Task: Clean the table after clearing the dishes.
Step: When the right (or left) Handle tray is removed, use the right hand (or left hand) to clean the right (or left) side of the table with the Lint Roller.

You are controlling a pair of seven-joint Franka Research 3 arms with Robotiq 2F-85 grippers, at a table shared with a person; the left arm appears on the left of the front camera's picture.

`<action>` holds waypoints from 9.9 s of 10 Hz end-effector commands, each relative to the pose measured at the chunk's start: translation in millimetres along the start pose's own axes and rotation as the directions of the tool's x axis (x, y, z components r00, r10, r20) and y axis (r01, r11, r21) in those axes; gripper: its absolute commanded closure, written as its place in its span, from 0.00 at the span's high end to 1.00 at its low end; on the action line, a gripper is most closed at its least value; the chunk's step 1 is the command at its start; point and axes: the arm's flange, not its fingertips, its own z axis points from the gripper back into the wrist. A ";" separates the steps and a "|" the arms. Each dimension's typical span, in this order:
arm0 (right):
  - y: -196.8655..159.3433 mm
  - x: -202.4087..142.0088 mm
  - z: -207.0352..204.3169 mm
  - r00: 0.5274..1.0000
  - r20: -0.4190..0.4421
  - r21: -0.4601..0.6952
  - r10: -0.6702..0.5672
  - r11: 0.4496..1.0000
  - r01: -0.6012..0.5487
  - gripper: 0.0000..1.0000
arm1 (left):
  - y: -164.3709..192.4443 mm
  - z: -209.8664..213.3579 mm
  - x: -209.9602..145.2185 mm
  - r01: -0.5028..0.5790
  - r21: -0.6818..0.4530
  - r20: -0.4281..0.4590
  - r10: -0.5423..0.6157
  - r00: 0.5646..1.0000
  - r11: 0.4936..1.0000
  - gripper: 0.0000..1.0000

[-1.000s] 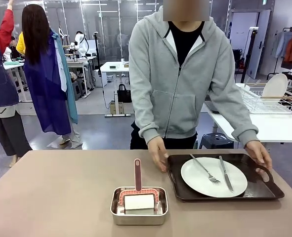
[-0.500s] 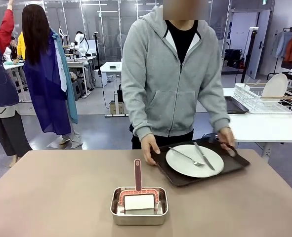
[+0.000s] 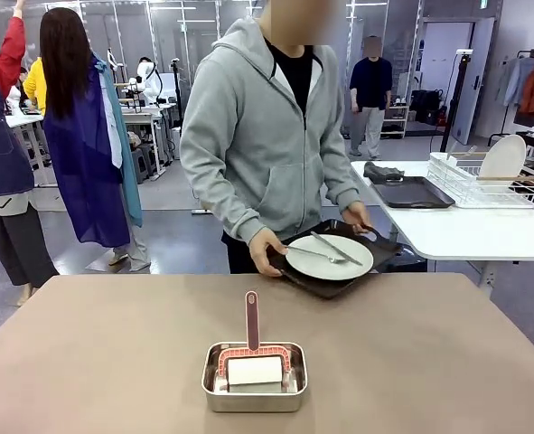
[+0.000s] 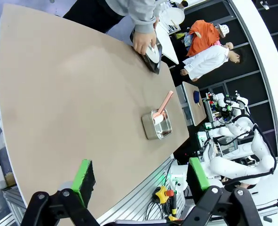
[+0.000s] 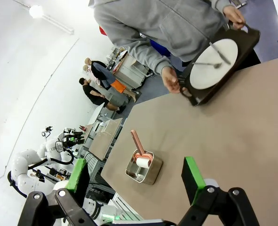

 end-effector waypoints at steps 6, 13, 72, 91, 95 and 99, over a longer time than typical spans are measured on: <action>61.6 41.8 -70.9 0.980 -0.169 -0.077 0.108 0.990 -0.122 1.00 | -4.3 4.2 -1.8 0.007 0.010 -0.009 -0.007 1.000 1.000 1.00; 161.4 74.6 -352.0 0.521 -0.787 -0.039 0.330 0.816 -0.577 1.00 | -4.3 4.2 -1.8 0.007 0.010 -0.009 -0.007 1.000 1.000 1.00; 72.6 -45.5 -407.9 0.418 -0.900 -0.244 -0.121 0.936 -0.255 0.19 | -4.3 4.2 -1.8 0.007 0.010 -0.009 -0.007 1.000 1.000 1.00; -20.7 39.3 -405.5 0.542 -0.732 -0.456 -0.412 0.888 0.060 0.21 | -4.3 4.2 -1.8 0.007 0.010 -0.009 -0.007 1.000 1.000 1.00; -41.7 4.5 -400.6 0.636 -0.626 -0.556 -0.451 0.830 0.042 0.21 | -4.3 4.2 -1.8 0.007 0.010 -0.009 -0.007 1.000 1.000 1.00; -61.9 -4.1 -412.3 0.625 -0.608 -0.544 -0.490 0.830 0.121 0.21 | -4.3 4.2 -1.8 0.007 0.010 -0.009 -0.007 1.000 1.000 1.00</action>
